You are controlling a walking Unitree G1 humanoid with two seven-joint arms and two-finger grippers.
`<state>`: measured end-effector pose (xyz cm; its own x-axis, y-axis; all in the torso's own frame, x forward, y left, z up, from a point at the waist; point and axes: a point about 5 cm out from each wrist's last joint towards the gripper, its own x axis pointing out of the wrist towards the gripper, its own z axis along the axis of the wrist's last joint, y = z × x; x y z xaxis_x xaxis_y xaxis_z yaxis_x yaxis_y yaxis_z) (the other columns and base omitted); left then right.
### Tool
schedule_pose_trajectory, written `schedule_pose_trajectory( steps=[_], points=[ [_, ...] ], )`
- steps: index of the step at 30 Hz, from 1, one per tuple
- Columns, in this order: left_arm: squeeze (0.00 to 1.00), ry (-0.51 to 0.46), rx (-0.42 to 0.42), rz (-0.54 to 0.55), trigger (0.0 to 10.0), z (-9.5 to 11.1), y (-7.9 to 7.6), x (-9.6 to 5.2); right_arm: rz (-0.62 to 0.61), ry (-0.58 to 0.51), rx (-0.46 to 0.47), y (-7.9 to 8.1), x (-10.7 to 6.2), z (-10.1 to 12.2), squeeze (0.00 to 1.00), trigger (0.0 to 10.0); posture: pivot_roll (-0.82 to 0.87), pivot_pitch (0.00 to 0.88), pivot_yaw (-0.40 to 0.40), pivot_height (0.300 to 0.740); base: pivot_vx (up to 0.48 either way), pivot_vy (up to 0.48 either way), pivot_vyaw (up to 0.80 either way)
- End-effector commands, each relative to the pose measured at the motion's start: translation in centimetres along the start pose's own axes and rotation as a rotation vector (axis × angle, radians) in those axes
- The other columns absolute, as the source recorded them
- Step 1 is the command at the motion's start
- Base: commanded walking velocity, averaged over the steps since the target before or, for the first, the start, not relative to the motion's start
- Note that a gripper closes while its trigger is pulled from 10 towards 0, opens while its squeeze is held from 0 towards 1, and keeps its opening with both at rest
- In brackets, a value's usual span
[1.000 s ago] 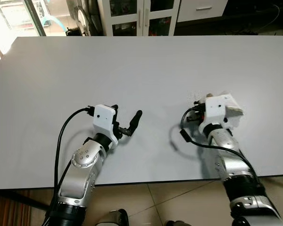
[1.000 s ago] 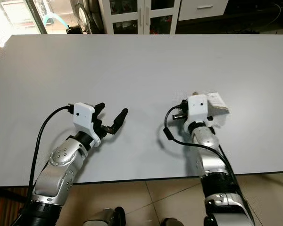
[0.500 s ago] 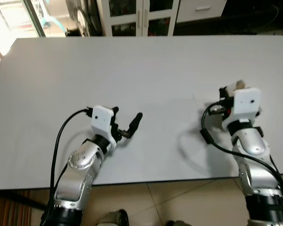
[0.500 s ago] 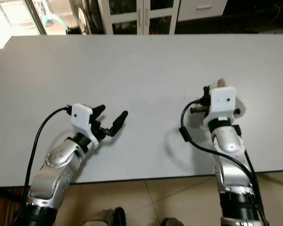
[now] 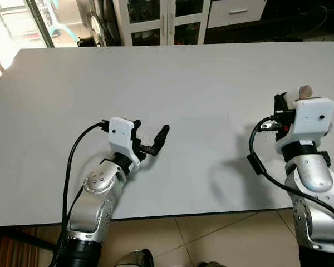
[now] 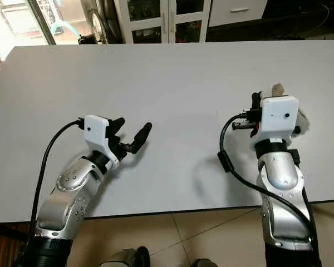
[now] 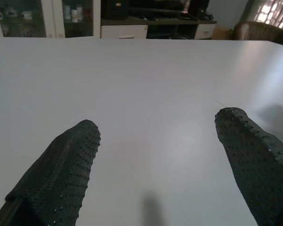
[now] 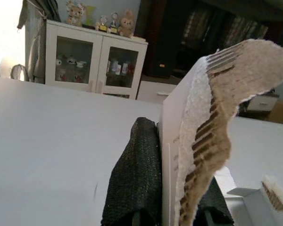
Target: Picking trash to rubbish bin
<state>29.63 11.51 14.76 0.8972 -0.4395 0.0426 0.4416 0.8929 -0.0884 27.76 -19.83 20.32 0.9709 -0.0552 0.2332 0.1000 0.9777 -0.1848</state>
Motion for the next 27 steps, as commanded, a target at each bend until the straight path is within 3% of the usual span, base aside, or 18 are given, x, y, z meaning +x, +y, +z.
schedule_pose_trajectory(
  steps=[1,2,3,5,6,7,10,11,12,13,15,27],
  points=[
    [0.00,-0.022,0.002,0.007,10.0,0.7,0.1,0.1,-0.014,-0.001,0.000,-0.2,-0.2,0.3,0.00,0.9,-0.07,0.101,0.033,0.740,0.000,0.000,0.00],
    [0.00,-0.022,0.000,0.008,10.0,0.8,0.0,0.1,-0.014,0.005,0.003,-0.2,-0.3,0.4,0.00,0.9,-0.07,0.101,0.033,0.740,0.000,0.000,0.00],
    [0.00,-0.021,-0.001,0.009,10.0,0.8,0.0,0.1,-0.012,0.017,0.013,0.1,-0.6,0.4,0.00,0.0,-0.07,0.101,0.033,0.740,0.000,0.000,0.00],
    [0.00,-0.020,-0.002,0.010,10.0,0.8,-0.2,0.2,-0.005,0.032,0.028,0.5,-0.8,0.4,0.00,1.0,-0.07,0.100,0.033,0.740,0.000,0.000,0.00],
    [0.00,-0.020,-0.002,0.010,10.0,0.8,-0.2,0.2,-0.005,0.032,0.028,0.5,-0.8,0.4,0.00,1.0,-0.07,0.100,0.033,0.740,0.000,0.000,0.00],
    [0.00,-0.019,0.000,0.012,10.0,0.8,-0.2,0.3,-0.003,0.032,0.031,0.5,-0.8,0.4,0.00,2.2,-0.07,0.099,0.033,0.740,0.000,0.000,0.00],
    [0.00,-0.019,0.001,0.015,10.0,0.8,-0.2,0.3,0.000,0.032,0.032,0.6,-0.8,0.5,0.00,2.2,-0.07,0.099,0.033,0.740,0.000,0.000,0.00],
    [0.00,-0.022,0.005,0.020,10.0,0.8,-0.2,0.5,0.009,0.033,0.031,0.9,-0.7,0.5,0.00,5.6,-0.08,0.095,0.033,0.740,0.000,0.000,0.00],
    [0.00,-0.022,0.005,0.020,10.0,0.8,-0.2,0.5,0.009,0.033,0.031,0.9,-0.7,0.5,0.00,5.6,-0.08,0.095,0.033,0.740,0.000,0.000,0.00],
    [0.00,-0.024,0.008,0.023,10.0,0.9,-0.3,0.6,0.014,0.032,0.032,1.0,-0.7,0.5,0.00,8.2,-0.07,0.093,0.032,0.740,0.000,0.000,0.00],
    [0.00,-0.028,0.011,0.028,10.0,0.9,-0.4,0.8,0.028,0.036,0.036,1.4,-0.5,0.5,0.00,10.0,-0.07,0.089,0.028,0.740,0.000,0.000,0.00],
    [0.00,-0.060,-0.009,0.059,10.0,0.6,-1.5,2.0,0.124,0.048,0.024,2.6,0.4,0.4,0.00,10.0,-0.08,0.051,-0.047,0.740,0.000,0.000,0.00]
  ],
)
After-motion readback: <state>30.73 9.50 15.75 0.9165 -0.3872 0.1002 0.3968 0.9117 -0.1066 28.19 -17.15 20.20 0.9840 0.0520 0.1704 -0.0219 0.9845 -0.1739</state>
